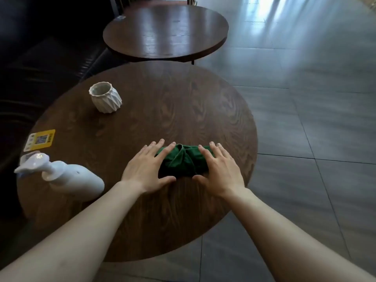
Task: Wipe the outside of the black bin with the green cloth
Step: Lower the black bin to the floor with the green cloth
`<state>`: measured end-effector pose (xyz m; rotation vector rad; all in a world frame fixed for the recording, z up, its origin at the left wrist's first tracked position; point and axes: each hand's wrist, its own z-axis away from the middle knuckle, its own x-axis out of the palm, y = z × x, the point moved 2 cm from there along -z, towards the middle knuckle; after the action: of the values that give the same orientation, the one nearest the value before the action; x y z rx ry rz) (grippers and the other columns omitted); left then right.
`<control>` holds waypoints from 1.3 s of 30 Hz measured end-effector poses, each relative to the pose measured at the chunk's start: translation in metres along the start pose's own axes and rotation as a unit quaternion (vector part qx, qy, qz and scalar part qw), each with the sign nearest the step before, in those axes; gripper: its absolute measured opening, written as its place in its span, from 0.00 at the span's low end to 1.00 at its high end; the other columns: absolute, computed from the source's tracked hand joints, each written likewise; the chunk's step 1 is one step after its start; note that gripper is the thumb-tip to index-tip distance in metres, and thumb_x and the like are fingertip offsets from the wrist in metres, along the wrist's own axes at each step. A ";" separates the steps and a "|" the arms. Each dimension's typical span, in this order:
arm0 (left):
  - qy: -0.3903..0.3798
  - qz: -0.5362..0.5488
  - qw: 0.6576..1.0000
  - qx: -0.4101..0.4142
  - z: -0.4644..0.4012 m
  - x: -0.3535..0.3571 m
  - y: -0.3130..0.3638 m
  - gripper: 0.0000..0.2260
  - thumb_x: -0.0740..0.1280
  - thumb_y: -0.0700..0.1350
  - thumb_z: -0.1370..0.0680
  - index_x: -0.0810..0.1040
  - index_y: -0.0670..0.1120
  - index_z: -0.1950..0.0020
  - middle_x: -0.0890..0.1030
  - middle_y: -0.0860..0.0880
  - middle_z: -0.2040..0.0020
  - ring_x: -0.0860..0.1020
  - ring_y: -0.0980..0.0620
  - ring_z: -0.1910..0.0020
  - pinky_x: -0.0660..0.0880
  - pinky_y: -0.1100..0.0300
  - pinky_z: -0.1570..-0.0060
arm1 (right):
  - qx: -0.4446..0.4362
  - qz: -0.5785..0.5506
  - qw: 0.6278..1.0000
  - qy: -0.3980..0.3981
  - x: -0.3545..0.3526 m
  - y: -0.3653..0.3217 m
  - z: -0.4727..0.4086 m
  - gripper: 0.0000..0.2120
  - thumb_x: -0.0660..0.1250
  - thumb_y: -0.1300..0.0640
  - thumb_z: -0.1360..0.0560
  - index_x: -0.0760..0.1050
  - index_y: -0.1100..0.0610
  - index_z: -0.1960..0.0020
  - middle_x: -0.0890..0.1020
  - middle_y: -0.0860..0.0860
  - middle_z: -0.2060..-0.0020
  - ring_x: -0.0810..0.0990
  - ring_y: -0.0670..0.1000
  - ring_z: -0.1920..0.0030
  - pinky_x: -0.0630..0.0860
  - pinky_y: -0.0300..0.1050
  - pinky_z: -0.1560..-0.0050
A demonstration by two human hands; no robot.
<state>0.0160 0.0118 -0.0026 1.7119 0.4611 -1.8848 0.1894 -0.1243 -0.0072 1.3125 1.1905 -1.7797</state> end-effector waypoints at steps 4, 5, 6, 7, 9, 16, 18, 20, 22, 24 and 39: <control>0.003 0.017 1.000 0.001 -0.011 0.013 0.001 0.46 0.68 0.68 0.27 0.42 0.62 0.20 0.53 0.50 0.17 0.54 0.47 0.19 0.52 0.53 0.21 | -0.005 -0.010 1.000 -0.009 0.011 0.004 -0.011 0.44 0.71 0.37 0.25 0.51 0.47 0.17 0.55 0.55 0.18 0.50 0.58 0.17 0.54 0.58 0.19; 0.004 0.020 1.000 -0.001 -0.014 0.017 0.001 0.46 0.68 0.67 0.27 0.42 0.61 0.19 0.53 0.50 0.17 0.54 0.47 0.19 0.51 0.53 0.21 | -0.003 -0.011 1.000 -0.008 0.014 0.005 -0.014 0.44 0.71 0.37 0.25 0.51 0.47 0.17 0.55 0.55 0.18 0.50 0.58 0.17 0.54 0.59 0.19; 0.004 0.021 1.000 -0.001 -0.016 0.021 0.002 0.46 0.68 0.66 0.26 0.42 0.60 0.19 0.53 0.50 0.17 0.54 0.47 0.19 0.51 0.54 0.22 | -0.005 -0.014 1.000 -0.007 0.018 0.005 -0.016 0.45 0.71 0.38 0.25 0.50 0.47 0.17 0.55 0.55 0.18 0.50 0.58 0.17 0.54 0.59 0.19; 0.005 0.025 1.000 -0.005 -0.017 0.024 0.002 0.45 0.68 0.65 0.26 0.42 0.60 0.19 0.53 0.50 0.17 0.55 0.47 0.19 0.51 0.54 0.22 | -0.004 -0.017 1.000 -0.006 0.020 0.007 -0.018 0.45 0.71 0.38 0.25 0.50 0.47 0.17 0.55 0.55 0.18 0.50 0.58 0.17 0.54 0.59 0.19; 0.008 0.040 0.999 -0.017 -0.019 0.027 0.003 0.43 0.68 0.62 0.24 0.43 0.59 0.19 0.54 0.50 0.17 0.56 0.46 0.19 0.52 0.54 0.22 | -0.001 -0.022 1.000 -0.011 0.023 0.007 -0.022 0.45 0.71 0.39 0.25 0.50 0.47 0.17 0.55 0.55 0.18 0.51 0.57 0.17 0.56 0.59 0.19; 0.024 0.096 0.993 -0.057 -0.023 0.027 0.006 0.35 0.72 0.48 0.23 0.58 0.60 0.21 0.65 0.52 0.22 0.69 0.44 0.27 0.73 0.42 0.34 | 0.003 0.012 1.000 0.012 0.025 -0.001 -0.029 0.36 0.72 0.41 0.25 0.63 0.47 0.22 0.74 0.52 0.31 0.69 0.56 0.29 0.72 0.56 0.33; 0.043 0.094 0.993 -0.058 -0.021 0.026 0.007 0.33 0.72 0.43 0.24 0.63 0.58 0.23 0.68 0.52 0.24 0.72 0.44 0.30 0.74 0.43 0.35 | 0.003 0.019 1.000 0.021 0.023 -0.005 -0.028 0.27 0.72 0.45 0.23 0.70 0.48 0.27 0.77 0.50 0.38 0.73 0.55 0.35 0.75 0.54 0.40; 0.061 0.091 0.992 -0.054 -0.018 0.024 0.008 0.31 0.71 0.41 0.24 0.66 0.56 0.24 0.71 0.52 0.26 0.75 0.43 0.33 0.76 0.44 0.36 | 0.003 0.020 0.999 0.029 0.022 -0.009 -0.024 0.20 0.70 0.50 0.21 0.73 0.49 0.31 0.79 0.50 0.42 0.75 0.54 0.39 0.77 0.52 0.44; 0.073 0.087 0.992 -0.045 -0.013 0.022 0.010 0.29 0.71 0.39 0.24 0.68 0.54 0.25 0.74 0.51 0.28 0.77 0.44 0.35 0.77 0.45 0.38 | -0.002 0.018 0.999 0.045 0.021 -0.013 -0.019 0.15 0.67 0.56 0.20 0.74 0.50 0.33 0.79 0.49 0.46 0.76 0.53 0.43 0.77 0.50 0.49; 0.080 0.079 0.993 -0.031 -0.007 0.019 0.012 0.29 0.72 0.38 0.25 0.69 0.54 0.26 0.75 0.51 0.29 0.78 0.45 0.36 0.78 0.46 0.39 | -0.004 0.010 0.998 0.056 0.020 -0.016 -0.014 0.14 0.65 0.59 0.19 0.75 0.50 0.35 0.80 0.49 0.48 0.77 0.52 0.47 0.77 0.48 0.54; 0.113 0.079 0.990 -0.022 0.068 -0.037 0.016 0.31 0.72 0.37 0.27 0.70 0.53 0.26 0.77 0.52 0.33 0.78 0.48 0.38 0.79 0.50 0.42 | -0.007 0.013 0.994 0.110 -0.029 -0.064 0.049 0.14 0.69 0.58 0.21 0.78 0.48 0.37 0.80 0.49 0.51 0.78 0.53 0.52 0.70 0.47 0.63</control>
<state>-0.0270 -0.0343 0.0443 1.8846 0.4356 -1.5679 0.1240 -0.1439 0.0444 1.5408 1.2936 -1.6364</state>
